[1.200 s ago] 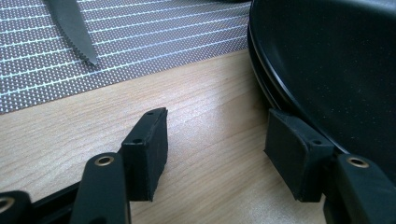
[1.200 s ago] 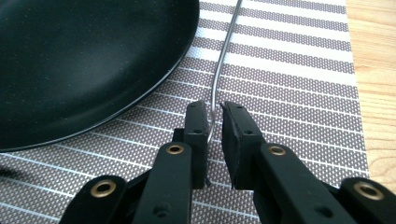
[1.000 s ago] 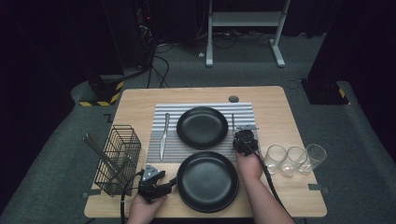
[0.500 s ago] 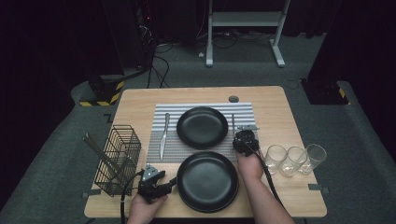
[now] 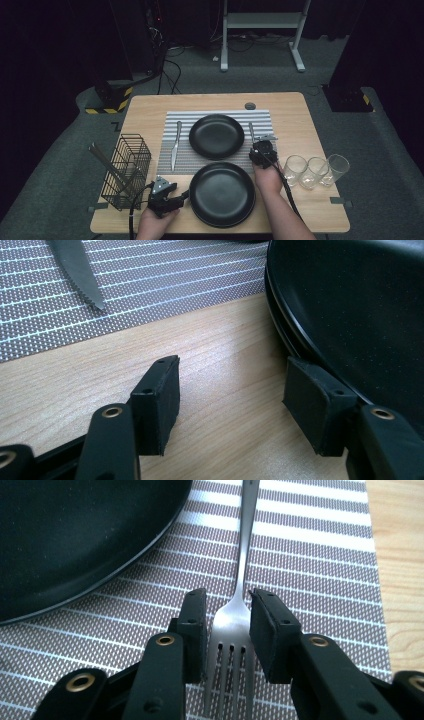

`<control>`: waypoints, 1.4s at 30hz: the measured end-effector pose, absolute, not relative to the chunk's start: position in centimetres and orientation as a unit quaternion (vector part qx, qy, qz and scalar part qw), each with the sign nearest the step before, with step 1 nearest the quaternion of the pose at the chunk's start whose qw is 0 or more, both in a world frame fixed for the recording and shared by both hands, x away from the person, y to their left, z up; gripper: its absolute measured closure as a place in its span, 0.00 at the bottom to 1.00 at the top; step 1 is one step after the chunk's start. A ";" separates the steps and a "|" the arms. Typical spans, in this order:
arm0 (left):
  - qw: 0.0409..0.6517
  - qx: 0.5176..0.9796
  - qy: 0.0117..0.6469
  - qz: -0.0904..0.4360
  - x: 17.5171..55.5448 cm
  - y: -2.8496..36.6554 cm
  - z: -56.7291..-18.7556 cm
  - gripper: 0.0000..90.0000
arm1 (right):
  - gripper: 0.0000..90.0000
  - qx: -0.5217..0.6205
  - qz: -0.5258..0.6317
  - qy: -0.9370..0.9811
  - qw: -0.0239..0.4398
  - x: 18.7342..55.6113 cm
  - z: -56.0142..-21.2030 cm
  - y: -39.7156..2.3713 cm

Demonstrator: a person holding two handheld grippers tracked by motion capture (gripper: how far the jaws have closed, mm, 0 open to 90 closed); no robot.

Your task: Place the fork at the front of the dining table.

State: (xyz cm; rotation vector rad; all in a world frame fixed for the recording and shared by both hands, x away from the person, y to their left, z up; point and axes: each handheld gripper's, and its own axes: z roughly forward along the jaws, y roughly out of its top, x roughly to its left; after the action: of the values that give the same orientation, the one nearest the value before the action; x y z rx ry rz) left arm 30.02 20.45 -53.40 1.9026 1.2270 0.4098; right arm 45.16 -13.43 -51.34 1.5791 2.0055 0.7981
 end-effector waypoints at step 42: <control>0.408 0.755 0.487 0.164 30.0 20.4 -53.4 0.44 | 0.63 0.562 0.320 0.731 0.218 44.0 -50.8 -13.2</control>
State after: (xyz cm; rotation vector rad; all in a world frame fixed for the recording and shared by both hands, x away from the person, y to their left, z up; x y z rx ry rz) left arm 29.97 20.39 -53.41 1.9021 1.2279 0.4140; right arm 44.03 -13.23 -50.82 1.5560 2.0237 0.8871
